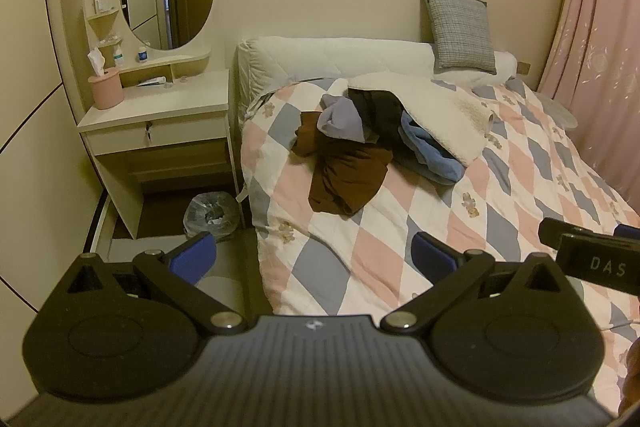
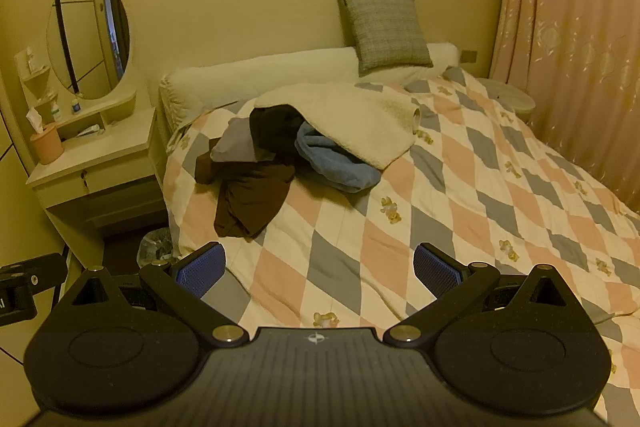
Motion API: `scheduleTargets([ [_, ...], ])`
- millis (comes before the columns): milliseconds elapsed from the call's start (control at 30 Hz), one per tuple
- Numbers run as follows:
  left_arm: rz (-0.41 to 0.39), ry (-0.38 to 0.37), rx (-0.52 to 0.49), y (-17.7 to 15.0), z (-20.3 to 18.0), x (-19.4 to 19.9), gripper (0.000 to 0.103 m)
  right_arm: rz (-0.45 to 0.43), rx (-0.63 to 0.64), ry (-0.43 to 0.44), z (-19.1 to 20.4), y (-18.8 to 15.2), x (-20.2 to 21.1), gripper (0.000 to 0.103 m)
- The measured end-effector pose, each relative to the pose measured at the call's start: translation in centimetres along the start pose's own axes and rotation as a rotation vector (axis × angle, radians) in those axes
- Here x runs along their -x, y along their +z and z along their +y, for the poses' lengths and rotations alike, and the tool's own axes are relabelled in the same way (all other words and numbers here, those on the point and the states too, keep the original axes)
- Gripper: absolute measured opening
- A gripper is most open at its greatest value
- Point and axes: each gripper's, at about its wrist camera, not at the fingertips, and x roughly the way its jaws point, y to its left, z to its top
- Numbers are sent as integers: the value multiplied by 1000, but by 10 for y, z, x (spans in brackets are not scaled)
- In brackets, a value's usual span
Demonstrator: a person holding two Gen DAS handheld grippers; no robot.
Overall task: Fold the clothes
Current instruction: 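Move both grippers toward the clothes pile on the bed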
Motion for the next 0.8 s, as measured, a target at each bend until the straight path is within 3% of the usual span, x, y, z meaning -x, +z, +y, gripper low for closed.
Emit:
scheduleTargets([
  [800, -18, -40, 5, 2, 0, -8, 103, -8, -34, -14, -11, 4, -1, 103],
])
